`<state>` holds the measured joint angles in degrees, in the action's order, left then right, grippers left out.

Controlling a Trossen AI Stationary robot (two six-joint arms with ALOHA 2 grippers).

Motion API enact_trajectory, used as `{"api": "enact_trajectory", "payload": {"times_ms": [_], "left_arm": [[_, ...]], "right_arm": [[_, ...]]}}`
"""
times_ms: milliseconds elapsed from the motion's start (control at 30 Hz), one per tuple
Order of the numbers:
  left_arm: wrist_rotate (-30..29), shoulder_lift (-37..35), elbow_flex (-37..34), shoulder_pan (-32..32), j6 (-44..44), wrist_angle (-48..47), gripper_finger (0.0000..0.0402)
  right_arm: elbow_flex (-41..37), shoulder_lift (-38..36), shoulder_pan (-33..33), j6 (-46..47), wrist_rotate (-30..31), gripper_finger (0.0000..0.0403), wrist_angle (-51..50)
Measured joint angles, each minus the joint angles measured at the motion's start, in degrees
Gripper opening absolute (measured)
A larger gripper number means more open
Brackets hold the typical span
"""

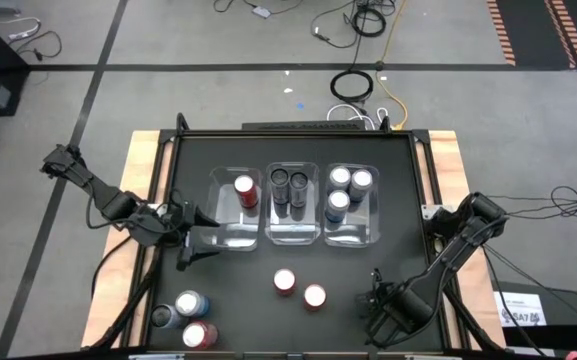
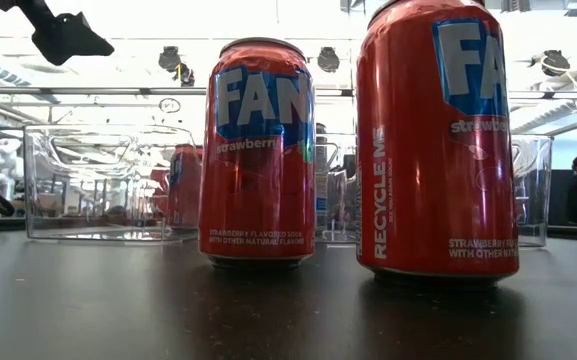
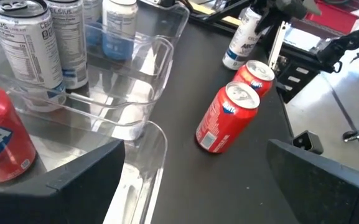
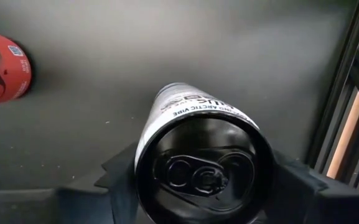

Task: Sort soda cans
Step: Put the white-blue soda can into the center transparent bin

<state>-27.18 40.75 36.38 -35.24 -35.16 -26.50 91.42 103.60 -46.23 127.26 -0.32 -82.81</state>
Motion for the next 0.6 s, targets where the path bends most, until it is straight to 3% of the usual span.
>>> {"api": "enact_trajectory", "payload": {"times_ms": [200,467,600], "left_arm": [[0.0,0.0,0.0,0.0,0.0,0.0,0.0399],[-1.6,0.0,0.0,0.0,1.8,0.3,0.0399],[-3.6,0.0,0.0,0.0,2.6,0.5,0.0399]], "right_arm": [[6.5,-0.9,0.4,-0.5,3.5,0.0241,-7.3],[12.8,-5.0,2.9,-7.0,26.2,0.0241,-7.5],[15.9,-6.4,6.9,-18.0,34.5,0.0241,-7.2]]}}
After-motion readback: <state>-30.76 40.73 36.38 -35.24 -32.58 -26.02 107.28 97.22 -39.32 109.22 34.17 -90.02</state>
